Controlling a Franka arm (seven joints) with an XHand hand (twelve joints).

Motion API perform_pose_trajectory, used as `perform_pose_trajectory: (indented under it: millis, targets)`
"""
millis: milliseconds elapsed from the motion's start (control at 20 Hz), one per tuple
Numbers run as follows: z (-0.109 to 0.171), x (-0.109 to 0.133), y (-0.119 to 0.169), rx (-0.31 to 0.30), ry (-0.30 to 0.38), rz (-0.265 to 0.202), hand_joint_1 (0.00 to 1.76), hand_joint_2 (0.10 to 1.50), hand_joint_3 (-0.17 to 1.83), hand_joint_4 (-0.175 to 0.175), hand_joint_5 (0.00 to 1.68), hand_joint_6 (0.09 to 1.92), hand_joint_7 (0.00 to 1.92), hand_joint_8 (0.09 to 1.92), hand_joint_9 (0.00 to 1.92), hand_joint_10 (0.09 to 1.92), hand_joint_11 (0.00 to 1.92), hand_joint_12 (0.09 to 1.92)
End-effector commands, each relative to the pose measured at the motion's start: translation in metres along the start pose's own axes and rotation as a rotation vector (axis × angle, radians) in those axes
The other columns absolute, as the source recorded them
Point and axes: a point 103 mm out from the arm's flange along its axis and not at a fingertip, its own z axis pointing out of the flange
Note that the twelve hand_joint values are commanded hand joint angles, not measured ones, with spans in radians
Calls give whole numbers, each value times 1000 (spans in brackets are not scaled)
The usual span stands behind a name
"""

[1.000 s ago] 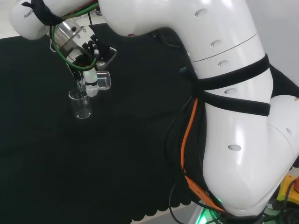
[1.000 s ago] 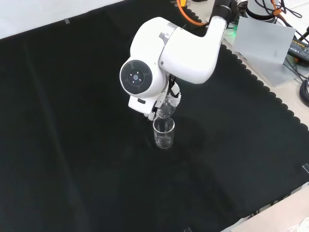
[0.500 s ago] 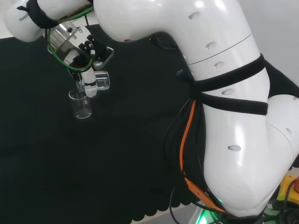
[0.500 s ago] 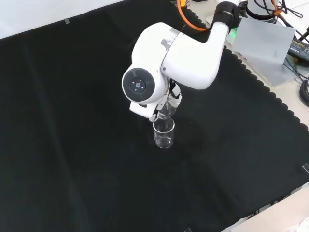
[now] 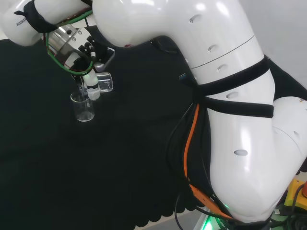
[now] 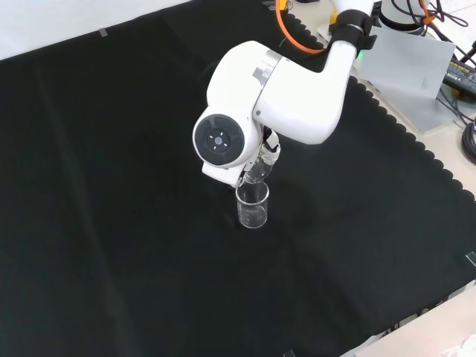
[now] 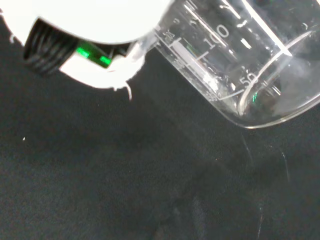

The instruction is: Pour the water from the handheld beaker into the one on the table.

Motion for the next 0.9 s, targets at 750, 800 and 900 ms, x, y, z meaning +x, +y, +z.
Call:
perform_pose_trajectory:
  millis: [750, 800, 900]
  targets:
    - [-17, 12, 3, 50, -54, 6, 1301, 555, 949, -175, 1136, 1024, 1201, 995, 1438, 949, 1155, 830]
    - [-18, 13, 4, 50, -54, 8, 1301, 555, 949, -175, 1136, 1024, 1201, 995, 1438, 949, 1155, 830]
    - [-19, 14, 4, 46, -46, 9, 1301, 555, 949, -175, 1136, 1024, 1201, 995, 1439, 949, 1155, 830]
